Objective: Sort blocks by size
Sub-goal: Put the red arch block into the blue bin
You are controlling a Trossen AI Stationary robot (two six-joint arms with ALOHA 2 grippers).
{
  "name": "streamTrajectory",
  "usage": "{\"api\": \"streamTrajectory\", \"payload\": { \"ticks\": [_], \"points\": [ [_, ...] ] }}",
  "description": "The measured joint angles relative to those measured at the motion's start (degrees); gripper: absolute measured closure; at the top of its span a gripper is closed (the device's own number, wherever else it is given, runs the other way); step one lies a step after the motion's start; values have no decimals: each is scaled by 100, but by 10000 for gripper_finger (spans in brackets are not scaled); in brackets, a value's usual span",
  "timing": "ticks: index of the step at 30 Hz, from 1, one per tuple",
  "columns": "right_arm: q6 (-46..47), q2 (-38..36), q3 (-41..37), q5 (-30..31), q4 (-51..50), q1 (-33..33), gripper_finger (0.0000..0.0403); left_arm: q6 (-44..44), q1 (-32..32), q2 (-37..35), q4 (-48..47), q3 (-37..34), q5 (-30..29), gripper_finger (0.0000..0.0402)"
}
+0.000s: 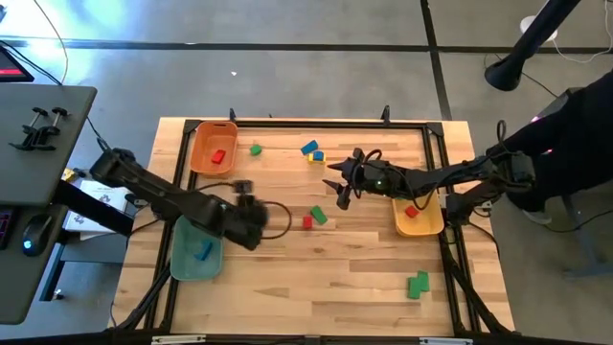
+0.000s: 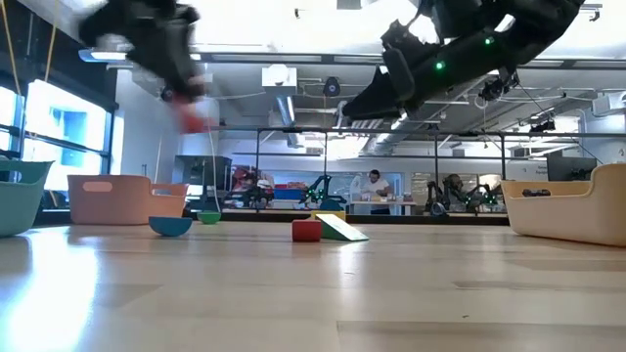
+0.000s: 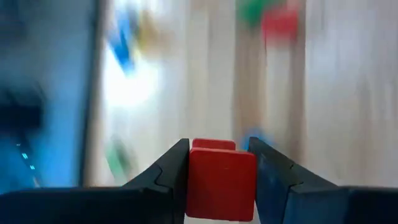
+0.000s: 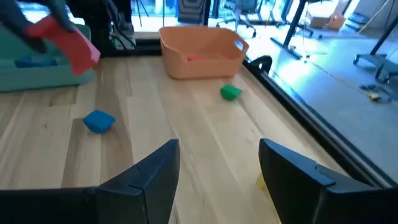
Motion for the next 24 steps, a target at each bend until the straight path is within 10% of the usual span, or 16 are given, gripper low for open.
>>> {"api": "streamTrajectory", "payload": {
  "ticks": [8, 24],
  "points": [
    [-43, 0, 2, -2, 26, 6, 188, -4559, -1188, 2, -2986, -252, 2830, 289],
    [-135, 4, 2, -114, 256, 6, 188, -5734, -2456, -11, -1977, -1444, 3654, 272]
  ]
}}
